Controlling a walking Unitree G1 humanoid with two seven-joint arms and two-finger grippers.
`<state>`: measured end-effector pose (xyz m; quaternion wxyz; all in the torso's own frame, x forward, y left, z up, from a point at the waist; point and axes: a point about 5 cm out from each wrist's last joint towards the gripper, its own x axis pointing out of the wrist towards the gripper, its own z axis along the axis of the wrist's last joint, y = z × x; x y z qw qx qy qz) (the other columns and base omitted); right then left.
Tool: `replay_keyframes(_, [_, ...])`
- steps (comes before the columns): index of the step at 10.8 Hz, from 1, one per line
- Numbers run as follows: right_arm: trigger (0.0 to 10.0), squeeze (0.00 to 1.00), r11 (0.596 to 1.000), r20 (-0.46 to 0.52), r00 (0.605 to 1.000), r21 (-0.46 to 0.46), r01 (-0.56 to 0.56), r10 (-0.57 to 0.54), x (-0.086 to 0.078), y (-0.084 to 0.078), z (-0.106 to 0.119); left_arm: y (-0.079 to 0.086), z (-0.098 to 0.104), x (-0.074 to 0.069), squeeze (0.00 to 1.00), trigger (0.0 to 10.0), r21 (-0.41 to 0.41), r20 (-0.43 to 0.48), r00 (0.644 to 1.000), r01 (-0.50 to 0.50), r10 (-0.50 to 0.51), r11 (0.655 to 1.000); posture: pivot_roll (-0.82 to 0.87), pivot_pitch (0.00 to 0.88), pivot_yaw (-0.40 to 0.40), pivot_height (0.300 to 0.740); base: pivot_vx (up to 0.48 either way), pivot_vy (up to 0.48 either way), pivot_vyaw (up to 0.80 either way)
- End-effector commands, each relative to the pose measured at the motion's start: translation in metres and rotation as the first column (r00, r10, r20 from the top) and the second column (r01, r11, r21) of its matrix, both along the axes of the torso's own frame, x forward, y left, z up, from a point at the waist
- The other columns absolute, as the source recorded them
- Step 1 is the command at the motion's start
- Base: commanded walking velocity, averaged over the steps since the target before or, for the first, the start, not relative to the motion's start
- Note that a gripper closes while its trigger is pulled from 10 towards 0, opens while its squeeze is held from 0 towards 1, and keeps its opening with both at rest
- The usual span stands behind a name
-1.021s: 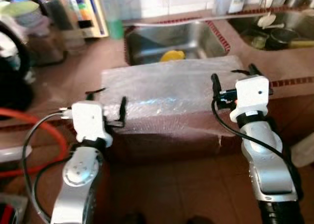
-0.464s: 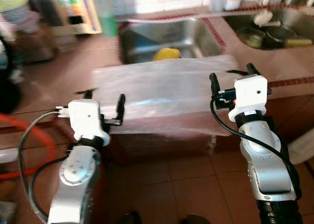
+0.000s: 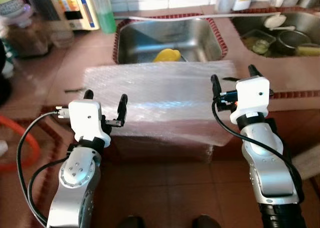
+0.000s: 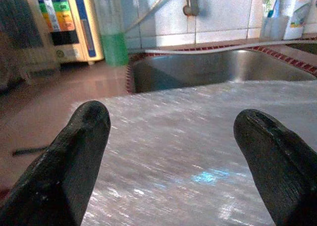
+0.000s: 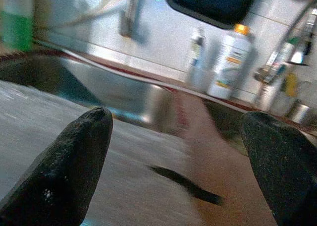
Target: Kitchen organization
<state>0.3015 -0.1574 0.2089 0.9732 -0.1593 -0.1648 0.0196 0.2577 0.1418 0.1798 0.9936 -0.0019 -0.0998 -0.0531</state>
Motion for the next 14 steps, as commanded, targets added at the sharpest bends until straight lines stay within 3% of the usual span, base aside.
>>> replay_keyframes(1, [10.0,1.0,1.0,0.008,1.0,-0.002,0.007,-0.007,0.0,-0.003,0.001,-0.001,0.0,0.0,0.0,10.0,0.014,-0.002,1.0,0.018,-0.018,1.0,-0.1,0.171,0.05,0.74,0.0,-0.48,0.0])
replay_keyframes(7, [10.0,1.0,1.0,0.005,1.0,0.002,-0.011,0.011,0.001,0.001,0.0,0.001,-0.002,-0.001,0.0,10.0,0.024,-0.006,1.0,0.01,-0.01,1.0,-0.09,0.168,0.047,0.74,0.0,-0.48,0.0])
replay_keyframes(10, [10.0,1.0,1.0,0.004,1.0,0.004,-0.028,0.028,0.001,0.003,-0.001,0.009,-0.015,-0.002,0.0,10.0,0.038,-0.035,0.998,-0.057,0.058,0.998,-0.09,0.17,0.046,0.74,0.0,0.0,0.0])
replay_keyframes(12, [10.0,0.0,0.999,-0.003,0.999,-0.009,-0.052,0.052,0.0,0.006,-0.003,0.025,-0.028,-0.006,0.0,10.0,0.075,-0.057,0.989,-0.131,0.136,0.988,-0.09,0.173,0.044,0.74,0.0,0.0,0.4])
replay_keyframes(14, [10.0,0.0,0.998,-0.006,0.998,-0.013,-0.059,0.059,0.0,0.008,-0.004,0.029,-0.029,-0.006,0.0,10.0,0.079,-0.057,0.986,-0.154,0.159,0.985,-0.09,0.174,0.043,0.74,0.0,0.0,0.8])
